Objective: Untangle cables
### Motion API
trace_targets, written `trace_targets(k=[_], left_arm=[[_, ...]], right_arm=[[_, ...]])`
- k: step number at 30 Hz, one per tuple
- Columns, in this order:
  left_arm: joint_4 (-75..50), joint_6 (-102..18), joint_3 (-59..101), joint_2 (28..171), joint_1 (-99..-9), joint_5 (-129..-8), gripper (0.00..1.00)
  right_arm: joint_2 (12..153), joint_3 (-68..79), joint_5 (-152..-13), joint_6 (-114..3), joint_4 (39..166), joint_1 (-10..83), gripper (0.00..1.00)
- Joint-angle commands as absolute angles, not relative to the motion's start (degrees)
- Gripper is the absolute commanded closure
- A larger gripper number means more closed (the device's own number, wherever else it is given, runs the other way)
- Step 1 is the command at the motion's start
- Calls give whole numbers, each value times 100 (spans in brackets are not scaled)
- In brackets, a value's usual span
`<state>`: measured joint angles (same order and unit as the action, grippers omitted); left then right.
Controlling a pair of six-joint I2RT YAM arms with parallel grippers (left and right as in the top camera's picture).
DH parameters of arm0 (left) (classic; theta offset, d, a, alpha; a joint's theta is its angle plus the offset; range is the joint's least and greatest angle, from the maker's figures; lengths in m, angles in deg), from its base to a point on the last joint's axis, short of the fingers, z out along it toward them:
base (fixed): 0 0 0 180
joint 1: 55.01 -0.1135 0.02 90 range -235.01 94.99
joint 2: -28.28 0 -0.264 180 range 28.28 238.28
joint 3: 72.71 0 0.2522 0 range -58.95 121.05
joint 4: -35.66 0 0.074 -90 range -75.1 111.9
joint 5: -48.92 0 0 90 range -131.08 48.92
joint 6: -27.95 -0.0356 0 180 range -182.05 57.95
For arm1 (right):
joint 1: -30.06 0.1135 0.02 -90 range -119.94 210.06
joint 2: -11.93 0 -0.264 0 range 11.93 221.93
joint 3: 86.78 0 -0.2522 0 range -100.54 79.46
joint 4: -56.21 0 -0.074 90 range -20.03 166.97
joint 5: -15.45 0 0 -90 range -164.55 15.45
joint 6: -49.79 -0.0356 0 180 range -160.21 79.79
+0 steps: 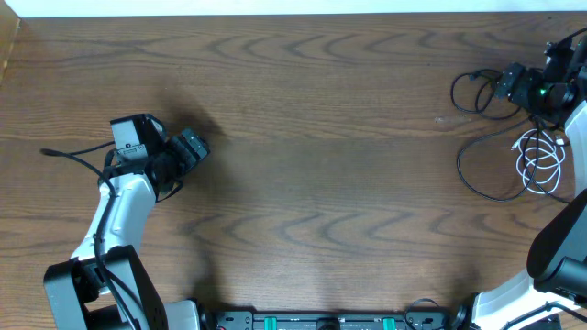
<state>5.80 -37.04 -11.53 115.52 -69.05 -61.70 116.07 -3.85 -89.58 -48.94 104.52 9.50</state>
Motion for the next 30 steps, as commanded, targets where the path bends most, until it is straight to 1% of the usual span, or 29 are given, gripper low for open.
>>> trace_targets(k=[1, 11, 23, 30], left_arm=[[574, -3780, -1190, 11552, -6918, -6111, 2], [569, -3780, -1190, 11428, -6918, -6111, 2], [572, -3780, -1190, 9874, -6918, -6111, 2], [572, -3780, -1190, 9476, -6918, -6111, 2]], right_arm=[[11618, -411, -9012, -4872, 10450, 981, 1], [11620, -411, -9010, -4872, 10450, 978, 1], [11618, -411, -9012, -4872, 10450, 981, 1], [11620, -411, -9012, -4872, 10450, 981, 1]])
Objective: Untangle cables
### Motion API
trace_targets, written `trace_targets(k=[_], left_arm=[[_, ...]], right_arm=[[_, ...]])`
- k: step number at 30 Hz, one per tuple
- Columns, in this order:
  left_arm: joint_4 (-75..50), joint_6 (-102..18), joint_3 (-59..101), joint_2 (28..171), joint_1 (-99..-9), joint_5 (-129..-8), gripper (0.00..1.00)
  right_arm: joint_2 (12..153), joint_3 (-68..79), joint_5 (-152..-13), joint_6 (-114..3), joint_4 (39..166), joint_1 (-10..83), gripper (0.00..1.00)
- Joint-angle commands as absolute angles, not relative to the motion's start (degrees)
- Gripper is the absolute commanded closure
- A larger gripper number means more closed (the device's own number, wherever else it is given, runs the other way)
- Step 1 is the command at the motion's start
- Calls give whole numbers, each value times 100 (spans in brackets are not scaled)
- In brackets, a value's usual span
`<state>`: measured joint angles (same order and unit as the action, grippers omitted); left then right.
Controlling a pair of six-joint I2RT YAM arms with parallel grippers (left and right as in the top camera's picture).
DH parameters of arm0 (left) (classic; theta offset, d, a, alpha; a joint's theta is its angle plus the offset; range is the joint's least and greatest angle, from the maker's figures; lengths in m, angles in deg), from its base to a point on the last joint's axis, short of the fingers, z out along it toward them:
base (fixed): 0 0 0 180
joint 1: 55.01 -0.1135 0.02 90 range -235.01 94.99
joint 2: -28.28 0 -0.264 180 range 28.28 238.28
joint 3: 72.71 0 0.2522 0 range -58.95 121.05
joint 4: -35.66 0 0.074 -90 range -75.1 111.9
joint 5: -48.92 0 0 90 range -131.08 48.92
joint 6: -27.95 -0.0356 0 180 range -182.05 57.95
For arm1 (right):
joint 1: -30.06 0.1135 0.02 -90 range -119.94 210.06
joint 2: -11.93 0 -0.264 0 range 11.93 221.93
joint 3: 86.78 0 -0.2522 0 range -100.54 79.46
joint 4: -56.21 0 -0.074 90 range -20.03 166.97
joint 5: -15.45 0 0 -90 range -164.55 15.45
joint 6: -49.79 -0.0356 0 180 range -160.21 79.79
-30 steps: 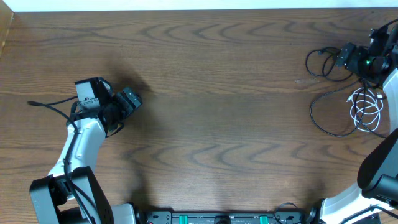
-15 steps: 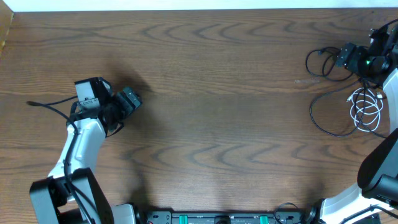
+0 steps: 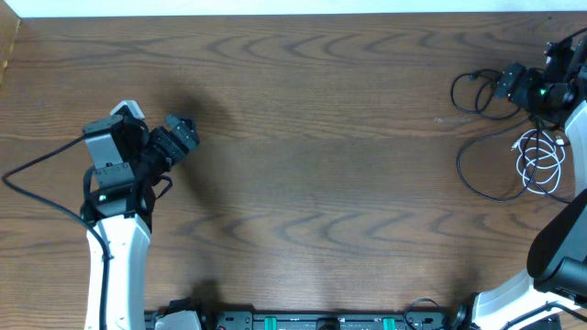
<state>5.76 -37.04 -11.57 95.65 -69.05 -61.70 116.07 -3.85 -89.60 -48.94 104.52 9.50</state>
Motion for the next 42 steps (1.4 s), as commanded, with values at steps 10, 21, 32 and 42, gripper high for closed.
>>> trace_targets(k=[10, 21, 32, 42], left_arm=[[198, -3824, -1293, 9369, -6807, -5528, 2], [2659, -4713, -2718, 9297, -6055, -4894, 2], [5179, -4866, -5087, 8750, -5926, -4894, 2], [4888, -4591, -5872, 8075, -5937, -4741, 2]], right_arm=[[11618, -411, -9012, -4872, 10450, 981, 1], [11618, -411, -9012, -4872, 10450, 985, 1], [11618, -411, -9012, -4872, 10450, 985, 1], [11620, -411, -9012, -4872, 10450, 985, 1]])
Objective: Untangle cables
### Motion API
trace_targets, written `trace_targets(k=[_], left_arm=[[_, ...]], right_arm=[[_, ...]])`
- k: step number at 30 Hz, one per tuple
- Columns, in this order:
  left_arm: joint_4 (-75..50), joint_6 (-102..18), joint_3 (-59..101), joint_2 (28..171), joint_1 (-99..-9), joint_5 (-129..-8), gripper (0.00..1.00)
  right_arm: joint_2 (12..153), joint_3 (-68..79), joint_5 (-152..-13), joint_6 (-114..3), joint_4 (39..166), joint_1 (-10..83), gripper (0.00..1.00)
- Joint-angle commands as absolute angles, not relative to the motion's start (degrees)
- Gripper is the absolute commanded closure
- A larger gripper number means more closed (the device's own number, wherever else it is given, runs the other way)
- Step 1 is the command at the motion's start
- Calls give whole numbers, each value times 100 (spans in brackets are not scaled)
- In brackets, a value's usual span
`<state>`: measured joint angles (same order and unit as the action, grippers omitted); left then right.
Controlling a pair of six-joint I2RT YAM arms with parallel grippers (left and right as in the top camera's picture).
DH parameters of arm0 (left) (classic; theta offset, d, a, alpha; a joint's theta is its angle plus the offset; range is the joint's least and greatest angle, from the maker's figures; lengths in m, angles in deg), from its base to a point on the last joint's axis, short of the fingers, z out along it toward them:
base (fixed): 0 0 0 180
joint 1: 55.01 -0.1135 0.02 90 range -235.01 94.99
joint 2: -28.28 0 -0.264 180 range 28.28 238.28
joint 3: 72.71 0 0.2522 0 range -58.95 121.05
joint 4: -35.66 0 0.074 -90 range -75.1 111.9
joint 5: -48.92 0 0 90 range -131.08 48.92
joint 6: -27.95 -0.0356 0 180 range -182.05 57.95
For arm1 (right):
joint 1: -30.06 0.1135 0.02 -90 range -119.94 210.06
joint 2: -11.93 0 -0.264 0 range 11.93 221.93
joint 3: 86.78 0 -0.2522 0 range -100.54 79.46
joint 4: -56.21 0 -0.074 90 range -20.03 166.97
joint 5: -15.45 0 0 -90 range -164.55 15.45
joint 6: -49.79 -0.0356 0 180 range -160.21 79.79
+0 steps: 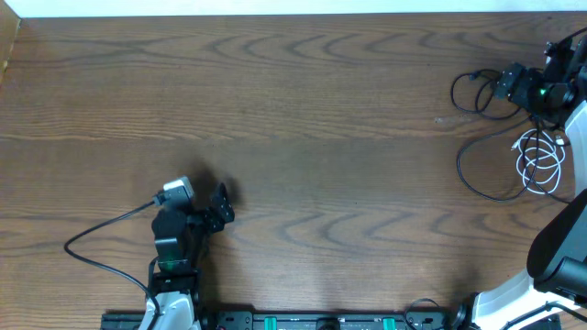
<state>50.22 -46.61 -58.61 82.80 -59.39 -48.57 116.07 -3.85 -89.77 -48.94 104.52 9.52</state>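
Observation:
At the table's far right a black cable [470, 176] lies in loose loops. One small loop [466, 92] of it runs into my right gripper [503, 84], which looks shut on the black cable. Just below that arm sits a white cable [539, 158], coiled up, its upper edge touching or crossing a black strand. My left gripper [223, 205] is far off at the lower left, close to its base. Its fingers appear apart with nothing between them.
The left arm's own black lead [101, 240] curves over the table at the lower left. The right arm's white link [576, 128] stands at the right edge beside the cables. Bare wooden tabletop [321, 137] lies between the arms.
My left arm has drawn back toward its base. Its gripper went from the left-middle of the table to the lower left. The right gripper and both cables have not shifted.
The left gripper was first at the left-middle of the table, holding nothing. A second later it stood slightly farther left, and now it is pulled back near the front edge. Throughout, the right gripper stayed on the black cable's small loop beside the white coil.

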Motion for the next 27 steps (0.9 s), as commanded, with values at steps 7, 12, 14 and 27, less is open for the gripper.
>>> trace_targets(k=[7, 12, 14, 27], left_arm=[[3640, -4591, -5872, 7159, -5937, -4741, 2], [2318, -4591, -5872, 6055, -5937, -4739, 2], [1791, -4591, -5872, 5533, -5937, -4736, 2], [1809, -5616, -5872, 3035, -5786, -4636, 2]], right_arm=[[11618, -411, -9010, -4872, 10450, 985, 1], [11618, -411, -9012, -4872, 10450, 983, 1], [11620, -411, -9010, -4872, 10450, 985, 1], [11618, -411, -9012, -4872, 10450, 985, 1]])
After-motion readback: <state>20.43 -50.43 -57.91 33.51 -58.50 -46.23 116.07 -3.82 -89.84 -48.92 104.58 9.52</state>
